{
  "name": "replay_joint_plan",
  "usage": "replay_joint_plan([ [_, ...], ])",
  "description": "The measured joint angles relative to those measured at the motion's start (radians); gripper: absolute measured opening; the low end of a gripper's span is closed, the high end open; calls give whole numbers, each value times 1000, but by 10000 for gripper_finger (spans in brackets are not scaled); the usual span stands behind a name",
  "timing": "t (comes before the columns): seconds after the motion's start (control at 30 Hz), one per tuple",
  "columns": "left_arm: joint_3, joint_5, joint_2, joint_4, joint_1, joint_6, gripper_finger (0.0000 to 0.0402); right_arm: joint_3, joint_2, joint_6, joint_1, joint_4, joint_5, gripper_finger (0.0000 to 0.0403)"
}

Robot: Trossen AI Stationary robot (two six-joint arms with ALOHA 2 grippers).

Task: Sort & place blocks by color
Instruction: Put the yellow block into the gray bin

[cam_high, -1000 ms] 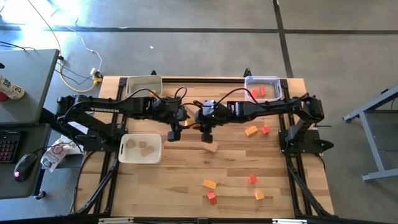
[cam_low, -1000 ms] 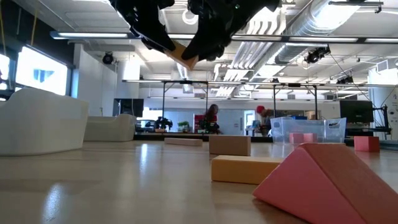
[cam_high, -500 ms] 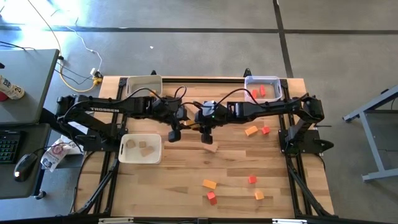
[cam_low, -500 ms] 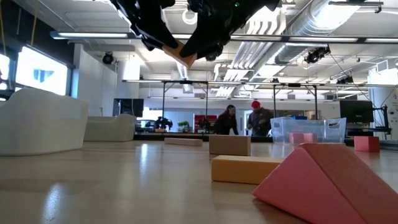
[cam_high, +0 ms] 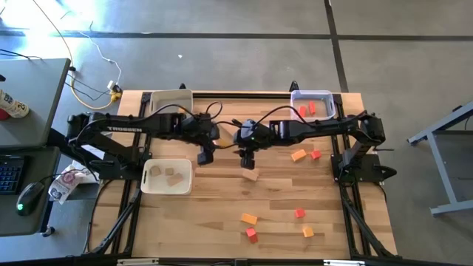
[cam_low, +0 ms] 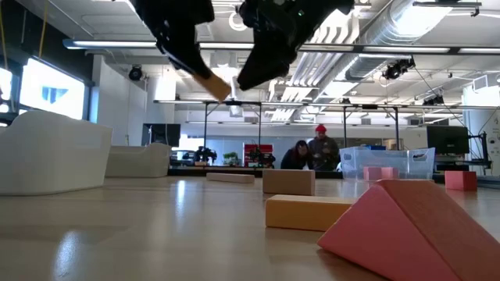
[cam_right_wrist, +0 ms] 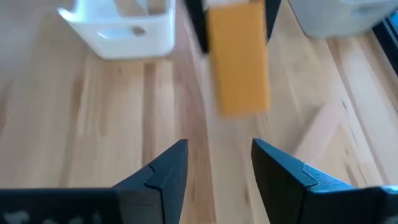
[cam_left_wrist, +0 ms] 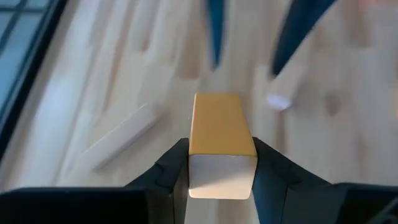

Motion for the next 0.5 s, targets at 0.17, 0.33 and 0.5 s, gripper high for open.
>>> replay_joint_plan([
  [0.17,0,-64,0,-84,53,8,104,0,0,30,0,-70,24,164],
  [0.33,0,-87,0,-180,132,19,104,0,0,101,0,-113,-1,165],
  [0.5,-1,-163,0,-258,217,27,104,0,4,153,0,-160,-27,165],
])
